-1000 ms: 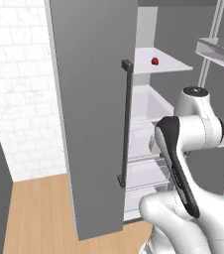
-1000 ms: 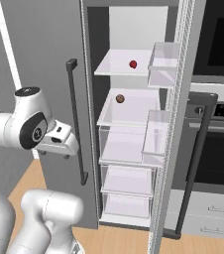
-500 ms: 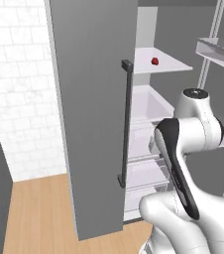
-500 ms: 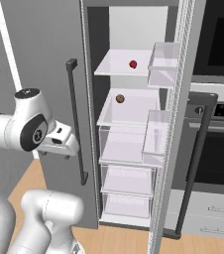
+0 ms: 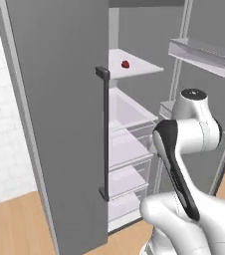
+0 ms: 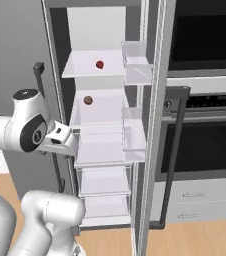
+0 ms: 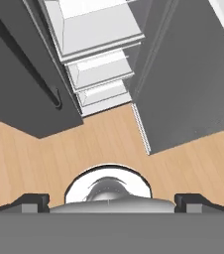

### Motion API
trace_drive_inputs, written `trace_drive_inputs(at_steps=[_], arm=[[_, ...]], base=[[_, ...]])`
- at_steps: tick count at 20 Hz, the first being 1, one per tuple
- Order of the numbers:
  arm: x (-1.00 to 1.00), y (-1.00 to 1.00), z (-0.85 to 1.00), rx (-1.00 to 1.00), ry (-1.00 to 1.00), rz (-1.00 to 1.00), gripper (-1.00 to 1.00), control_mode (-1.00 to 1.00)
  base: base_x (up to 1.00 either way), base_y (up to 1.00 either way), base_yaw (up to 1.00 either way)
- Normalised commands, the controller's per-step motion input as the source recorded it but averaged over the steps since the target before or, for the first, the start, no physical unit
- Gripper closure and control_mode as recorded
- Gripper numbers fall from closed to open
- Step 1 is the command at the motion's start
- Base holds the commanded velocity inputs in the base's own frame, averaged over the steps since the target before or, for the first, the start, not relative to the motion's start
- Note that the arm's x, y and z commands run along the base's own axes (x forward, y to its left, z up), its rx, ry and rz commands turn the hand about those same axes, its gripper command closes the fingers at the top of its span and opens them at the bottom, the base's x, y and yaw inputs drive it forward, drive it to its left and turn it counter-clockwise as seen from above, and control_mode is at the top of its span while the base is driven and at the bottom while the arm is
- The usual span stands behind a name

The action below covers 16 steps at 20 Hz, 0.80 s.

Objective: Take the strawberry from the fridge and place it on top of the pancake, located on the dining counter.

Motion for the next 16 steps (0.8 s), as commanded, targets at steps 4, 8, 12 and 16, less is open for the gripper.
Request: trace_drive_inputs(at_steps=[4, 8, 12, 16], arm=[[0.0, 0.0, 0.0, 0.0, 0.0, 0.0, -1.0, 1.0], [0.0, 0.0, 0.0, 0.0, 0.0, 0.0, -1.0, 1.0], [0.0, 0.0, 0.0, 0.0, 0.0, 0.0, -1.0, 1.0], [0.0, 0.0, 0.0, 0.0, 0.0, 0.0, -1.0, 1.0]], base=[[0.9, 0.01, -0.17], [0.75, 0.09, 0.0], [0.18, -0.28, 0.13], [0.03, -0.65, 0.21]])
